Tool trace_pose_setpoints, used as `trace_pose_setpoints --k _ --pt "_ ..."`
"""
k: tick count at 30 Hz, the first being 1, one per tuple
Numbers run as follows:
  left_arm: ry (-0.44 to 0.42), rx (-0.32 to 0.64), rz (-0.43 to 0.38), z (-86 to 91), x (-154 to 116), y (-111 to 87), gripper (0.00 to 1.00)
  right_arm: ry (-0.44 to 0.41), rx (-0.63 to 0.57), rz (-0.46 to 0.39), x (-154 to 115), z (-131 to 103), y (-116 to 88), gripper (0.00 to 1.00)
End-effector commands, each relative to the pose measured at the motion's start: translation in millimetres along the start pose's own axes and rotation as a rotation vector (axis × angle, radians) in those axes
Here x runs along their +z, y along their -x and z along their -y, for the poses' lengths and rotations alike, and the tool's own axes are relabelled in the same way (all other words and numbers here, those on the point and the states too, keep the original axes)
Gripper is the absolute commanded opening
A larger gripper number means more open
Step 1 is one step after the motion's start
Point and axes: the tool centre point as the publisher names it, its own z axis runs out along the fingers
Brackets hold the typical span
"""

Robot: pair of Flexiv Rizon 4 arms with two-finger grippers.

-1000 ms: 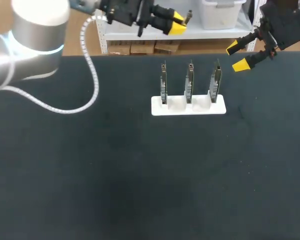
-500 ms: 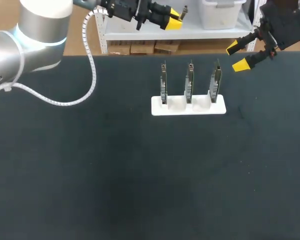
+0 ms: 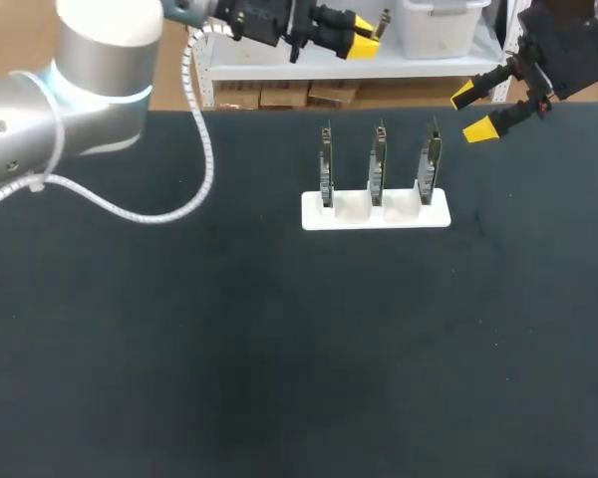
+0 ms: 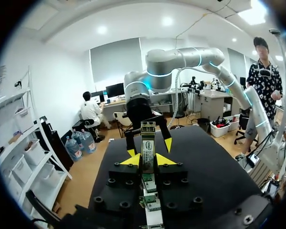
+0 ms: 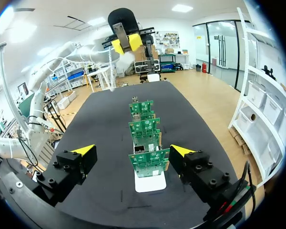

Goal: Pick up the optical module with the left hand, and insert it into the network port with the right hand.

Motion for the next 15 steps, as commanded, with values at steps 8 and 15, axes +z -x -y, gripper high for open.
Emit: trace_pose_setpoints --k 8,15 --pt "0.109 -0.046 0.027 -2.9 13 -14.7 0.00 -0.001 0.000 0.000 0 0 0 1.00" --pt "0.050 -0.109 0.097 6.5 38 -25.5 0.00 -0.001 0.000 0.000 0 0 0 1.00"
